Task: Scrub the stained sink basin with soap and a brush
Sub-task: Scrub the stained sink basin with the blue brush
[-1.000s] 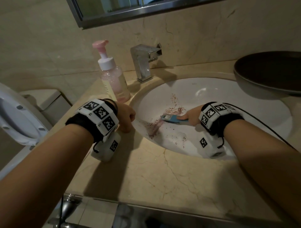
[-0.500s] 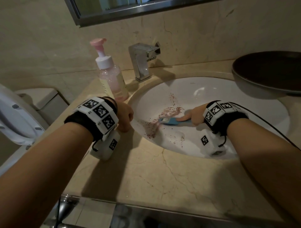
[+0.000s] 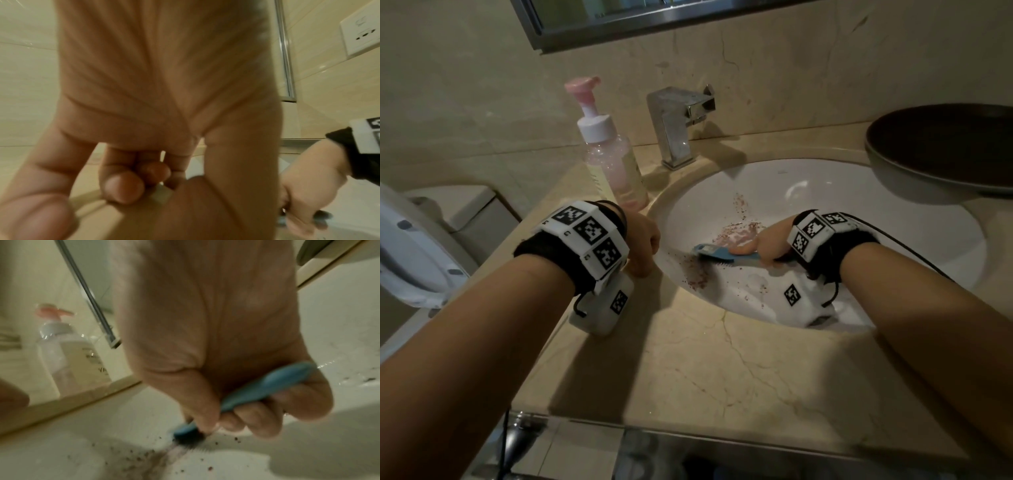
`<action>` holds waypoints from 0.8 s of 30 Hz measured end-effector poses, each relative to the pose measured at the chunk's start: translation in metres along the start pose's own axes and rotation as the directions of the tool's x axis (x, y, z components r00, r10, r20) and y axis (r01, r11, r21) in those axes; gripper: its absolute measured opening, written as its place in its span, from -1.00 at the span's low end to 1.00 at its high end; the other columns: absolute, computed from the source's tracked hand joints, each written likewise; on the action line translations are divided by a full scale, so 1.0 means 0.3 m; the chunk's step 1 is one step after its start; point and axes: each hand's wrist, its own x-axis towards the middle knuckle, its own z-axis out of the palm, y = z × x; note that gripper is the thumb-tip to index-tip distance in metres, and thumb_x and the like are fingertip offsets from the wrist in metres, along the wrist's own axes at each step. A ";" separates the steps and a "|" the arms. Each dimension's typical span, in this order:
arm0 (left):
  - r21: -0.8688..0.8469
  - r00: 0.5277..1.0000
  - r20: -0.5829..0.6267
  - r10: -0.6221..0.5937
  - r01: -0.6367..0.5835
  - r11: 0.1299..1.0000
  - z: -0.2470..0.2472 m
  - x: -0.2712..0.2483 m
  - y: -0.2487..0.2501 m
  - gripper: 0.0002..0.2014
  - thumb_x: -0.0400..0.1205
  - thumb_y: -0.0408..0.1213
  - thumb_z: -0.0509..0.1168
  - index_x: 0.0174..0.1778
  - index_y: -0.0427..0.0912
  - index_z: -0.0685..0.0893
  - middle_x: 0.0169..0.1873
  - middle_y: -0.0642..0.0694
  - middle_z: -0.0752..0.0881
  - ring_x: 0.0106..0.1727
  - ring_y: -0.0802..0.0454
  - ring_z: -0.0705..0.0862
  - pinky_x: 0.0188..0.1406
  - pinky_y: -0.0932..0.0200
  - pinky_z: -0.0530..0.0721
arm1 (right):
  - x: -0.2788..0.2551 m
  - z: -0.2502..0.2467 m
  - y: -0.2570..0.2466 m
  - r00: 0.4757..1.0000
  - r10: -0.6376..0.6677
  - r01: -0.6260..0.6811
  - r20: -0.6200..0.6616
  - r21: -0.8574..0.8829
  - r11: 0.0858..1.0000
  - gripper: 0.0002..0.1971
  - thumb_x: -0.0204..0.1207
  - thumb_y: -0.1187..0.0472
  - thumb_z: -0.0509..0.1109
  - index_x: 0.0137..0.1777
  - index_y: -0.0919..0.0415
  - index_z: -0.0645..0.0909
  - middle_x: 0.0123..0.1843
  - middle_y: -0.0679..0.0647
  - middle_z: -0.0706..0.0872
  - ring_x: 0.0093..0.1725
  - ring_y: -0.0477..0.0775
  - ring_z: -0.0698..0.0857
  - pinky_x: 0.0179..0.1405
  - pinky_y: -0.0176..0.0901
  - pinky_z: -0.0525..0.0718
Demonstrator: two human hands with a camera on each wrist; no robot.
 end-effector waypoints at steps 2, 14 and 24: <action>0.013 1.000 0.018 0.004 -0.004 1.000 -0.003 0.002 0.001 -0.86 0.55 -0.45 0.29 -0.03 -0.23 0.49 -0.38 -0.06 0.43 -0.80 0.31 0.42 -0.77 0.54 0.37 | 0.060 0.031 0.030 0.987 0.121 -0.117 -0.106 0.044 0.992 -0.52 0.69 0.31 0.10 0.61 0.30 0.21 -0.25 -0.01 0.44 -0.46 -0.15 0.24 -0.56 -0.36 0.27; 0.020 0.999 -0.008 0.054 -0.053 0.998 -0.001 0.024 -0.027 -0.89 0.57 -0.44 0.26 -0.04 -0.23 0.47 -0.39 -0.08 0.42 -0.89 0.29 0.34 -0.81 0.53 0.32 | 0.113 0.010 0.059 0.990 0.123 -0.111 -0.062 0.169 0.979 -0.51 0.63 0.27 0.25 0.55 0.01 0.37 -0.22 0.02 0.53 -0.46 -0.13 0.39 -0.44 -0.32 0.42; 0.038 0.999 -0.019 0.028 -0.027 0.999 -0.002 0.029 -0.024 -0.87 0.55 -0.41 0.29 -0.05 -0.20 0.50 -0.36 -0.06 0.44 -0.68 0.21 0.47 -0.76 0.52 0.36 | 0.083 0.008 0.070 0.996 0.049 -0.053 0.074 0.050 0.997 -0.26 0.59 0.44 0.19 0.65 -0.18 0.08 0.36 0.24 0.50 -0.34 0.00 0.41 -0.50 -0.33 0.31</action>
